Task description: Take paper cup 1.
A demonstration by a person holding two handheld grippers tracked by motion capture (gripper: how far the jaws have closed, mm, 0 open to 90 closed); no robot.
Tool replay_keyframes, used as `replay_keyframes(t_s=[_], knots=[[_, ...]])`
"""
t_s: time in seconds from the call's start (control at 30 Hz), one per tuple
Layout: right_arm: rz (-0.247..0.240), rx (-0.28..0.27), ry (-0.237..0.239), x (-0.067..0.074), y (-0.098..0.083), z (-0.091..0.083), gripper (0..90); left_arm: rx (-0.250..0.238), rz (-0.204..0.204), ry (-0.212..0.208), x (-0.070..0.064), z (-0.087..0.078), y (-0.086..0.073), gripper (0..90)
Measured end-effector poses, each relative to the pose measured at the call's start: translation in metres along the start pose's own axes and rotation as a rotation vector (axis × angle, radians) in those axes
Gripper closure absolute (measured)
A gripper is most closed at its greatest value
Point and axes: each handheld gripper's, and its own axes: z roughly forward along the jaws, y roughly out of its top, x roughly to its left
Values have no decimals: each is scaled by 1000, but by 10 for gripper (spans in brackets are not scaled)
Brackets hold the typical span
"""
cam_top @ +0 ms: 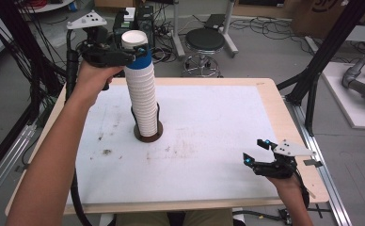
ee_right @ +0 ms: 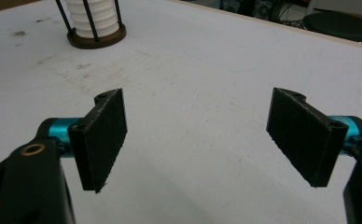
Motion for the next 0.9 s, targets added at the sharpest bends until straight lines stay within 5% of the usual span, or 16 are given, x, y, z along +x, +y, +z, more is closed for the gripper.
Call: replay_keyframes(t_s=[0.17,0.4,0.9], knots=[[2,-1,-1,0,0,-1,205,3,-7,12,0,4,2,279],[2,0,0,-1,-1,0,205,-19,-5,10,0,1,6,290],[3,-3,6,1,0,1,205,-120,-16,-4,-7,-24,46,296]])
